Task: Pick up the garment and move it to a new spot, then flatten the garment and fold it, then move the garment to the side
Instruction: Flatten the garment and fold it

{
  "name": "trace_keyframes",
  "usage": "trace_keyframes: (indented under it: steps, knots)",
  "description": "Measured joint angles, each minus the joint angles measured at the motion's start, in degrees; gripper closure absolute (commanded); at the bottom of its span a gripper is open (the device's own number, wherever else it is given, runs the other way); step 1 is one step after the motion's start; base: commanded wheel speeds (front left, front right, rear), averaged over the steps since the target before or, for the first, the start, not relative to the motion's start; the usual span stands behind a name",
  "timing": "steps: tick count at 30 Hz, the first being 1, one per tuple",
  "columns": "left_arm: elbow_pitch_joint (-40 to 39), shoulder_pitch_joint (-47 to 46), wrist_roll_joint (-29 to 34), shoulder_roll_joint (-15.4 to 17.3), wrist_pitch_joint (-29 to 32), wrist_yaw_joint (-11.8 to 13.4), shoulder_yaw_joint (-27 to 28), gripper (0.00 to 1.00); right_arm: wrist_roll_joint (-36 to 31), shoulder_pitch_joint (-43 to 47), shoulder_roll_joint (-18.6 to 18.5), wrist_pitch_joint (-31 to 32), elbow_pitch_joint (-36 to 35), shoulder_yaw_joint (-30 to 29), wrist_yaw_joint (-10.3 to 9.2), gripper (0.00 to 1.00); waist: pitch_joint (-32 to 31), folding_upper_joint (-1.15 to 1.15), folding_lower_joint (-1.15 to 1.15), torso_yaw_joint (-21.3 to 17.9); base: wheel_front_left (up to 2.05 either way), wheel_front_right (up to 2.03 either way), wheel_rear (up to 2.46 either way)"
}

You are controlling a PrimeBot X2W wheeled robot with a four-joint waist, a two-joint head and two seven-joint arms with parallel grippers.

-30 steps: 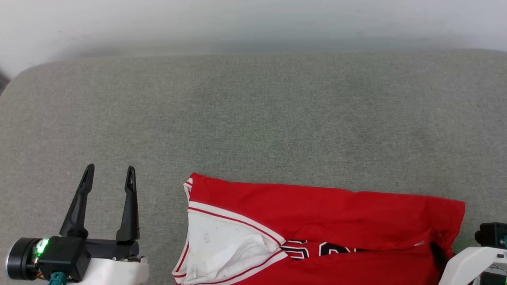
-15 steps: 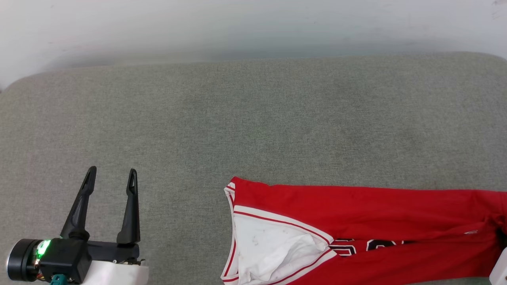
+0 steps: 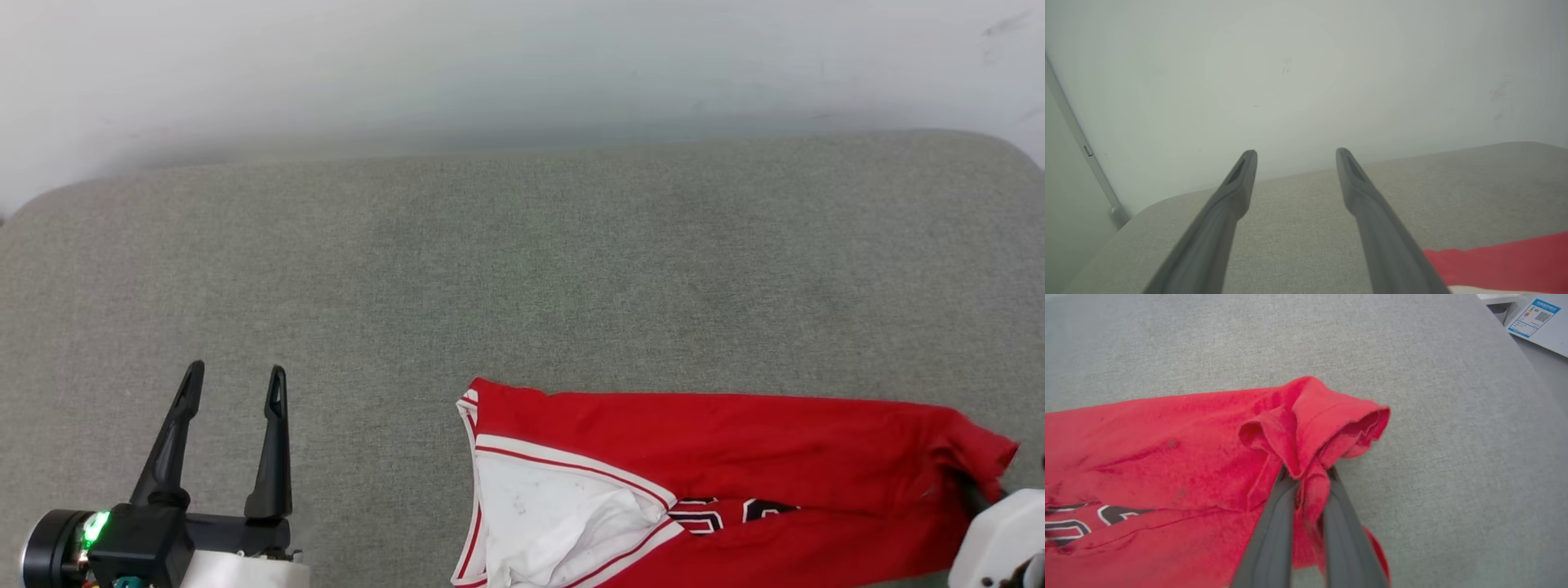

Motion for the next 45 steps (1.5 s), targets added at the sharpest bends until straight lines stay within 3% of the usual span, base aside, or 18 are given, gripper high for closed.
trace_keyframes:
  steps: [11,18,25,39,40,41,45]
  knots:
    - [0.22,0.86,0.09,-1.03,0.00,-0.31,-0.41,0.00,3.56,2.26,2.72,7.77,-12.78,12.15,0.00,1.00,-1.87,0.00,0.00,0.72,0.00,0.00,0.00]
    - [0.45,1.09,0.08,-1.47,0.00,-0.44,-0.49,0.00,4.44,-0.88,5.75,10.35,-15.06,20.64,0.00,1.00,-2.16,0.00,0.00,2.69,0.00,0.00,0.00]
    - [0.76,1.08,0.07,-1.66,0.00,-0.48,-0.74,0.00,4.61,-5.49,8.60,11.24,-12.33,29.89,0.00,1.00,-2.14,0.00,0.00,5.35,0.00,0.00,0.00]
    - [1.53,0.88,0.08,-1.79,0.00,-0.73,-1.34,0.00,1.30,-10.29,10.02,9.72,0.79,36.56,0.00,1.00,-1.21,0.00,0.00,10.50,0.00,0.00,0.00]
    - [1.59,0.88,0.08,-1.80,0.00,-0.73,-1.37,0.00,1.01,-10.42,10.05,9.51,1.32,37.21,0.00,0.69,-1.09,0.00,0.00,10.70,0.00,0.00,0.00]
    - [1.64,0.88,0.08,-1.83,0.00,-0.73,-1.41,0.00,0.67,-10.67,10.06,9.13,1.81,37.99,0.00,0.00,-0.96,0.00,0.00,10.85,0.00,0.00,0.00]
    - [1.70,0.81,0.07,-1.93,0.00,-0.73,-1.45,0.00,-2.02,-12.74,10.11,8.16,3.31,41.68,0.00,0.00,-0.43,0.00,0.00,11.13,0.00,0.00,0.00]
